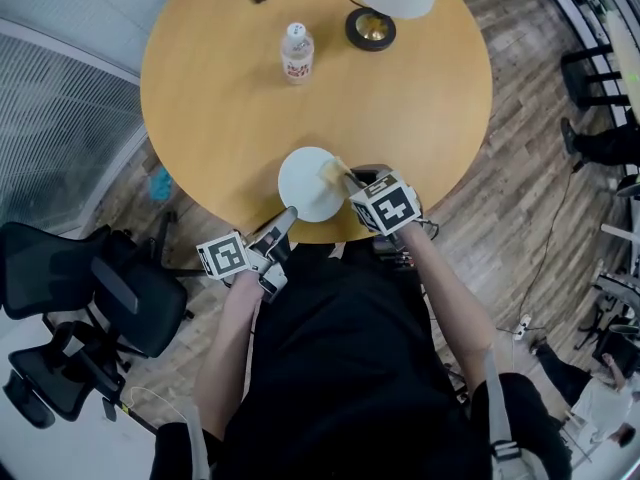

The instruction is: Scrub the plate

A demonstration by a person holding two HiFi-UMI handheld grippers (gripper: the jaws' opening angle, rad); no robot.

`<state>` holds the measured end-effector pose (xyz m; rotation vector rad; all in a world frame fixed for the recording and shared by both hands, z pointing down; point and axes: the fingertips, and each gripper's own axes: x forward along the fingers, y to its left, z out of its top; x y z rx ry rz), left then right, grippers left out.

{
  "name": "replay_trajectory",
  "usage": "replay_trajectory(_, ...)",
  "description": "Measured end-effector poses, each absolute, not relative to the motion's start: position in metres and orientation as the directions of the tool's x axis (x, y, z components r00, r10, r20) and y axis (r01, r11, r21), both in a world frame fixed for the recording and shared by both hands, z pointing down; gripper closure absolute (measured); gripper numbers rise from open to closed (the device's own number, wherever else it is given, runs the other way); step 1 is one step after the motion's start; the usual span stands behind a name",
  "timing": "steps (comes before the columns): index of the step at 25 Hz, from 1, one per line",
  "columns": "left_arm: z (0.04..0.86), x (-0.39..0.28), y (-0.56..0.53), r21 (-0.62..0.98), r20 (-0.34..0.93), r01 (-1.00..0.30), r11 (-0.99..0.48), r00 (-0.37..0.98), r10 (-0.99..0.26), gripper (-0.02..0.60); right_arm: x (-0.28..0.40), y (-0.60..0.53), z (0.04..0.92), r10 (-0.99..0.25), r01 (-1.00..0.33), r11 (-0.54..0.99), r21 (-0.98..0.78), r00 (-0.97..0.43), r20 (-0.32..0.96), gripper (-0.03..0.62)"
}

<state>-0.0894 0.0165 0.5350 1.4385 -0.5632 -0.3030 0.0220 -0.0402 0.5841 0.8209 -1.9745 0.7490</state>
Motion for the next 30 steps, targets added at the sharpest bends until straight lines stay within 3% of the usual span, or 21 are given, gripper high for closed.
replay_trajectory(11, 0.540, -0.090, 0.020, 0.978, 0.208, -0.169, 0.122, 0.842, -0.498, 0.558, 0.023, -0.063, 0.576, -0.318, -0.789, 0.597, -0.142, -0.396, 0.862, 0.563)
replay_trajectory(25, 0.538, -0.091, 0.009, 0.984, 0.173, -0.125, 0.124, 0.817, -0.551, 0.559, -0.052, 0.005, 0.546, -0.202, -0.674, 0.649, -0.354, -0.601, 0.774, 0.563)
replay_trajectory(30, 0.534, -0.087, 0.014, 0.985, 0.170, -0.123, 0.122, 0.832, -0.529, 0.559, -0.039, -0.009, 0.552, -0.221, -0.693, 0.624, -0.360, -0.599, 0.770, 0.563)
